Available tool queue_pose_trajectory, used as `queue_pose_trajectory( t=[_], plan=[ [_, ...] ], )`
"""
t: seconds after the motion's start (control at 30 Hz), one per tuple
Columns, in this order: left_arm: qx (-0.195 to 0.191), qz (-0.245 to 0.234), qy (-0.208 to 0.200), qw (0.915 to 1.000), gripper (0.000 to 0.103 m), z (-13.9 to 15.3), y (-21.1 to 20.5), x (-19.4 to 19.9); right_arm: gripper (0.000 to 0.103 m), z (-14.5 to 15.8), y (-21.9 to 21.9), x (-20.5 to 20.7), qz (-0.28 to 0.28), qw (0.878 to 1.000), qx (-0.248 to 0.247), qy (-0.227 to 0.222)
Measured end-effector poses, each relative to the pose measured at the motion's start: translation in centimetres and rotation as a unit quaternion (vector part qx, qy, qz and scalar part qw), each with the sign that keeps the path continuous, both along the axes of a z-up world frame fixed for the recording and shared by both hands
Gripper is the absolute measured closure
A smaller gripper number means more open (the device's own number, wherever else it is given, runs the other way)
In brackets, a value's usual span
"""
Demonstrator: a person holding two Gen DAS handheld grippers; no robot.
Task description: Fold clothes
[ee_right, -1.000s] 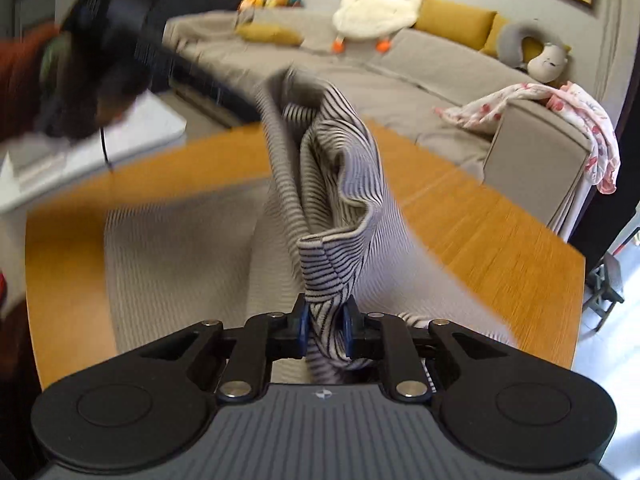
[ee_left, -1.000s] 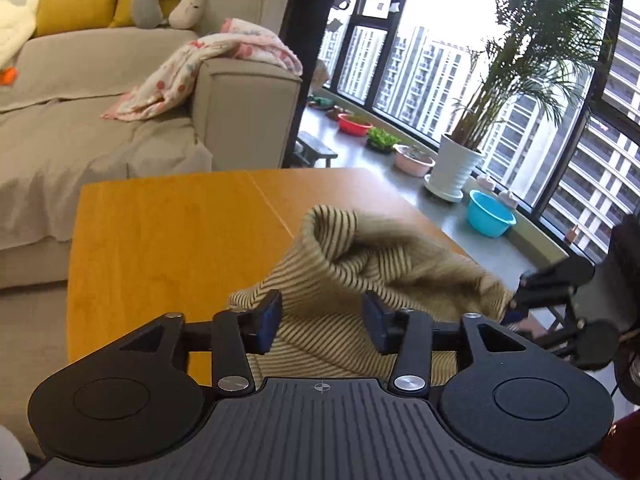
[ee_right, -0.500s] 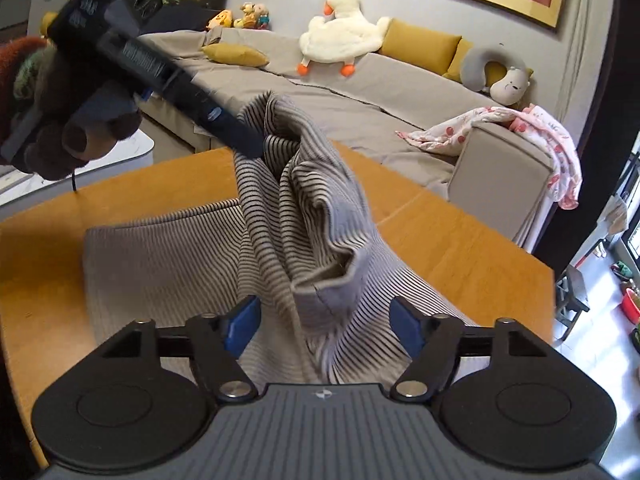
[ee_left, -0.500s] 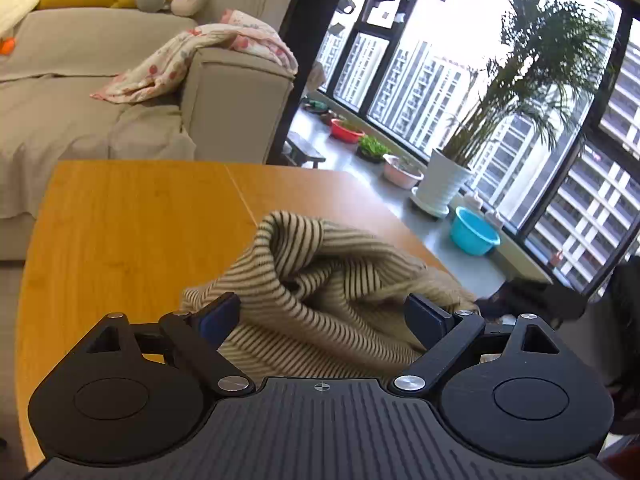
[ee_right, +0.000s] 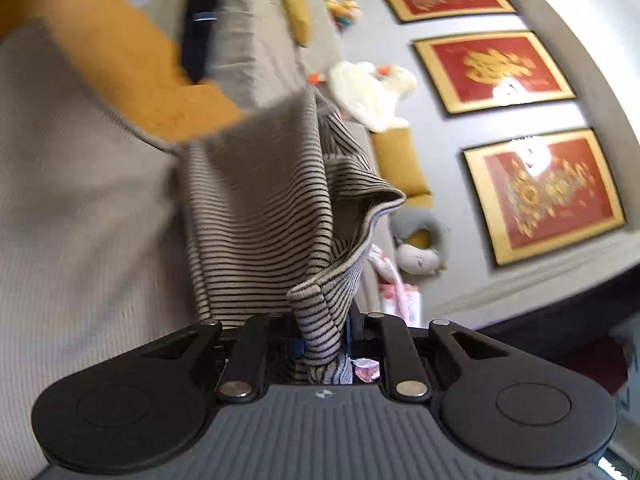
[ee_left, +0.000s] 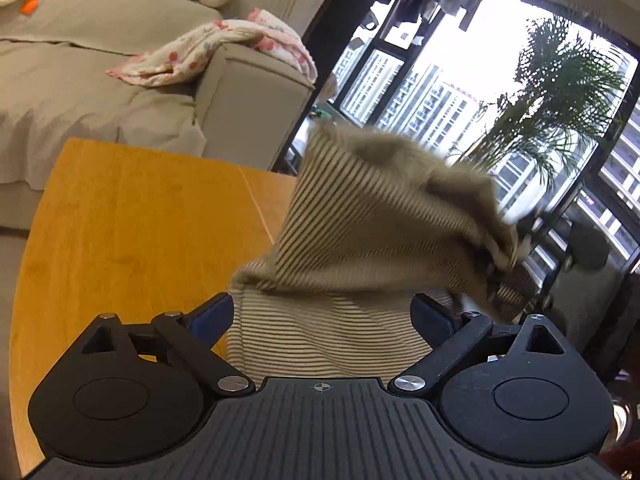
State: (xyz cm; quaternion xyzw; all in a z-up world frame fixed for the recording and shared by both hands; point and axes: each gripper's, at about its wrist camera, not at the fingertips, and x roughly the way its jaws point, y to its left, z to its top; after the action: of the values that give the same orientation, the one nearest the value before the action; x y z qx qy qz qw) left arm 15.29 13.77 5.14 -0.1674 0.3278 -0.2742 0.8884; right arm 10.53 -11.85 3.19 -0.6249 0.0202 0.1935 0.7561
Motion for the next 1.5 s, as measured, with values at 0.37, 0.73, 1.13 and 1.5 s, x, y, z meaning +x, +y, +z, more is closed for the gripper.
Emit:
queue_pose_trajectory(
  t=[0.37,0.73,1.13,1.5],
  plan=[
    [0.004,-0.004,-0.015,0.9999,0.001,1.6,-1.5,-0.6,0.085,-8.3,-0.8,-7.2,0.044,0.994,-0.046,0.087],
    [0.152,-0.026,0.040,0.9872,0.002,-4.1,-4.5,-0.7,0.026,0.0,-10.0,-4.1,-0.134,0.892,0.340,0.266],
    [0.051,-0.013,0.080,0.9954,0.014,-5.4,-4.5,0.2,0.039,-1.4,-17.1,1.5,-0.318,0.586,0.619,0.415],
    [0.115,-0.104,-0.093,0.9836,0.004,0.4,-10.1,-4.2,0.028,0.0,-9.4,-4.7,-0.174,0.903,0.312,0.240]
  ],
)
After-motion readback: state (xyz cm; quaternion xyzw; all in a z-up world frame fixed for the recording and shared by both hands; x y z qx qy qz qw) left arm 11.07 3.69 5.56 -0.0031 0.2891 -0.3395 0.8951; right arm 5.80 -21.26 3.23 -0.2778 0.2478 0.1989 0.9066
